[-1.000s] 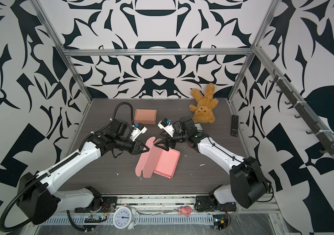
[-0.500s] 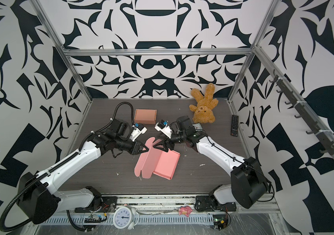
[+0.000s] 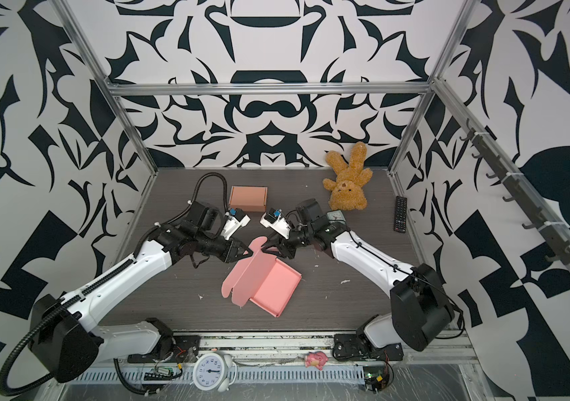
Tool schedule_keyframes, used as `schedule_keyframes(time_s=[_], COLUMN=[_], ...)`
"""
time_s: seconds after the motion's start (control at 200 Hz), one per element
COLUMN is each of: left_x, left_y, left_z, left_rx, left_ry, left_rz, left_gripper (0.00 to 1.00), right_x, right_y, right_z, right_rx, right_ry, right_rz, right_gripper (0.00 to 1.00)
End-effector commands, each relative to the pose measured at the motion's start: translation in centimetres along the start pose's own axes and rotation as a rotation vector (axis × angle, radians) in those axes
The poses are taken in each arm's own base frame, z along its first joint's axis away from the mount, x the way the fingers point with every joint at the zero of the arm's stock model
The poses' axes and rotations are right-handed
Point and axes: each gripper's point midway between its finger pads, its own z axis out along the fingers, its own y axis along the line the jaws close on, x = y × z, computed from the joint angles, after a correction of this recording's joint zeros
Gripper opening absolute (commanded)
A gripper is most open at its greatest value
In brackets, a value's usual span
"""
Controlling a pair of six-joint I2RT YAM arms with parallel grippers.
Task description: Fold the paper box
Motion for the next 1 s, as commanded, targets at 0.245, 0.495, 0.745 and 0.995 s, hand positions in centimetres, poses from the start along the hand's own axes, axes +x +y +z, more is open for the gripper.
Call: schedule_keyframes(time_s=[0.245, 0.495, 0.745, 0.995], left_x=[-0.1, 0.0, 0.1, -0.2], left_y=[-0.2, -0.3, 0.1, 0.7], left_z=[-1.1, -1.2, -1.2, -1.1], left_rx=[-0.029, -0.03, -0.047, -0.081], left_ry=[-0.008, -0.011, -0.009, -0.016], left_rz=[0.049, 0.058, 0.054, 0.053], left_gripper=[0.12, 0.1, 0.1, 0.1], right_x=[-0.8, -0.2, -0.1, -0.1], right_y=[-0.3, -0.7, -0.6, -0.8], right_z=[0.1, 0.6, 0.8, 0.8], right_rx=[0.012, 0.011, -0.005, 0.007], right_ry=[0.001, 0.014, 0.022, 0.025], right_rz=[-0.026, -0.014, -0.005, -0.009], right_gripper=[0.51, 0.59, 0.34, 0.18])
